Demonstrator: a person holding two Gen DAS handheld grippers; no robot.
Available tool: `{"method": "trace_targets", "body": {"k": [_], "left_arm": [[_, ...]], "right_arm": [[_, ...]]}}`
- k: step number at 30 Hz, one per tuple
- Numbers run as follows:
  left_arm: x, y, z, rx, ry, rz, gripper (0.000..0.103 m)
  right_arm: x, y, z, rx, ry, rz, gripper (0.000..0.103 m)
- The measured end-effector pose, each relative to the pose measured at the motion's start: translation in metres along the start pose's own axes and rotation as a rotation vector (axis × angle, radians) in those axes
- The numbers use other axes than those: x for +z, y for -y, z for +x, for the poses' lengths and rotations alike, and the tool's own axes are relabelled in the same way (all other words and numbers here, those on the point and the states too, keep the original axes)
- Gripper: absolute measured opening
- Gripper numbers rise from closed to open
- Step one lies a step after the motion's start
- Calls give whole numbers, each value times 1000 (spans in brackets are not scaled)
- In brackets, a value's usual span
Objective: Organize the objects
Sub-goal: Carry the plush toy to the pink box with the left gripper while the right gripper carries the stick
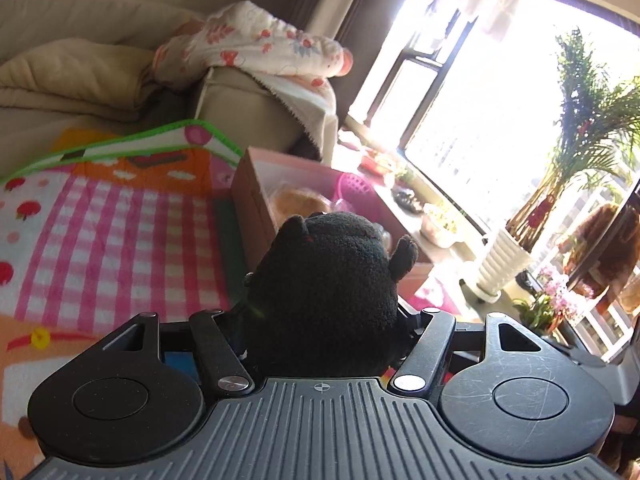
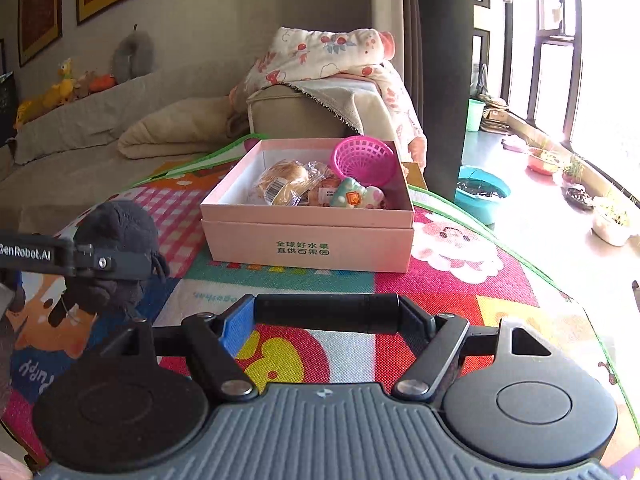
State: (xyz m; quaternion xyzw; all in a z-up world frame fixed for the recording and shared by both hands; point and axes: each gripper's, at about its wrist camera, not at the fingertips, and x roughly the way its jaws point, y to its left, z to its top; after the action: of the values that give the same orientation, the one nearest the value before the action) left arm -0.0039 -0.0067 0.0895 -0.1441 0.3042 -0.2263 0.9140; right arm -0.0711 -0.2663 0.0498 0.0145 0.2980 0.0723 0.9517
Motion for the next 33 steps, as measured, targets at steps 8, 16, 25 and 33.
{"method": "trace_targets", "body": {"k": [8, 16, 25, 33], "left_arm": [[78, 39, 58, -151, 130, 31, 71], [50, 29, 169, -81, -73, 32, 72], [25, 55, 162, 82, -8, 402, 75], [59, 27, 136, -77, 82, 107, 74]], "right_arm": [[-12, 14, 1, 24, 11, 49, 75], [-26, 29, 6, 3, -15, 74, 75], [-33, 31, 16, 6, -44, 81, 75], [-35, 23, 20, 14, -58, 64, 75]]}}
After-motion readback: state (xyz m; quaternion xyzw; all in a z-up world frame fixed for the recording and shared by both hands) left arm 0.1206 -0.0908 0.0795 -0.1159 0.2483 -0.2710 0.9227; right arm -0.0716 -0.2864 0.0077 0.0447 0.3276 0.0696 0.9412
